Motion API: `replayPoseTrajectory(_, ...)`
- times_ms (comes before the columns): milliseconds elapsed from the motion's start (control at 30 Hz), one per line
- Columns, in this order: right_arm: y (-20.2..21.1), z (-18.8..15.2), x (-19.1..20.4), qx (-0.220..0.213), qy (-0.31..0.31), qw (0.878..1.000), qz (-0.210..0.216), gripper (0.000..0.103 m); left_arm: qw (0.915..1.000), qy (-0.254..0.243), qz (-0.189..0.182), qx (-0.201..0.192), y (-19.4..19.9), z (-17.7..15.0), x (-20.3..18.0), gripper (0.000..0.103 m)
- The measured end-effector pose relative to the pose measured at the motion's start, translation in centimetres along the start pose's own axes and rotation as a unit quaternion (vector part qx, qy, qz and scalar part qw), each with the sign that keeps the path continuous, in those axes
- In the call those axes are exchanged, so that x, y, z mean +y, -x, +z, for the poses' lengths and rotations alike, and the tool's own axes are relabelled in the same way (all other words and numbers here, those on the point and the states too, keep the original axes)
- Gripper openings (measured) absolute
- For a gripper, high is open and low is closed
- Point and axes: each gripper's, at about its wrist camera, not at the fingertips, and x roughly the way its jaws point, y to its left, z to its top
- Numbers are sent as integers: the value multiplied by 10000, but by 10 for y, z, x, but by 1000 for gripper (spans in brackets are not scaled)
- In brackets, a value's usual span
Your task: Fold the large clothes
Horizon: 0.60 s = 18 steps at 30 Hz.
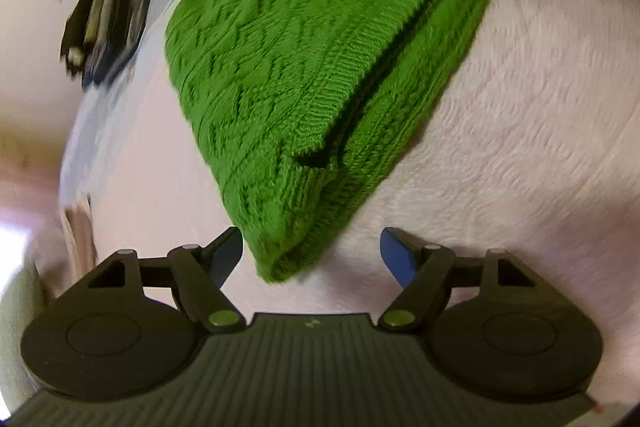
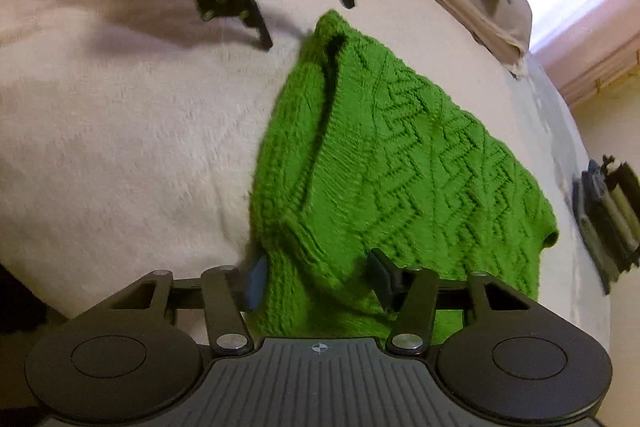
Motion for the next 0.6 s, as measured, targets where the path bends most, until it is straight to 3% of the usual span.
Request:
replayPoseTrajectory(100,-8,-1,4,-24,273,9996,-29,48,9990,-422,113,-121,-13,-1,-4,72)
replayPoseTrajectory(200,-8,2,-6,-56,110,9999,-12,20,9978,-572,201,-250,-19,1,-2,69)
replayPoseTrajectory(367,14,18,-41,-78,-723,9973,108,14,9959,-749,298,-405,-23,4,2,67)
replayPoseTrajectory(467,29,26,-60,-69,-1035,9945,112,14,9946,-847,308,-512,-21,5,5,53)
replayPoseTrajectory(533,35,30,-70,-52,-1085,9940,97,13,9947,-835,259,-541,-18,6,10,36)
replayPoseTrajectory(600,42,31,-74,-23,-1112,9937,137,13,9953,-778,214,-540,-12,7,20,25)
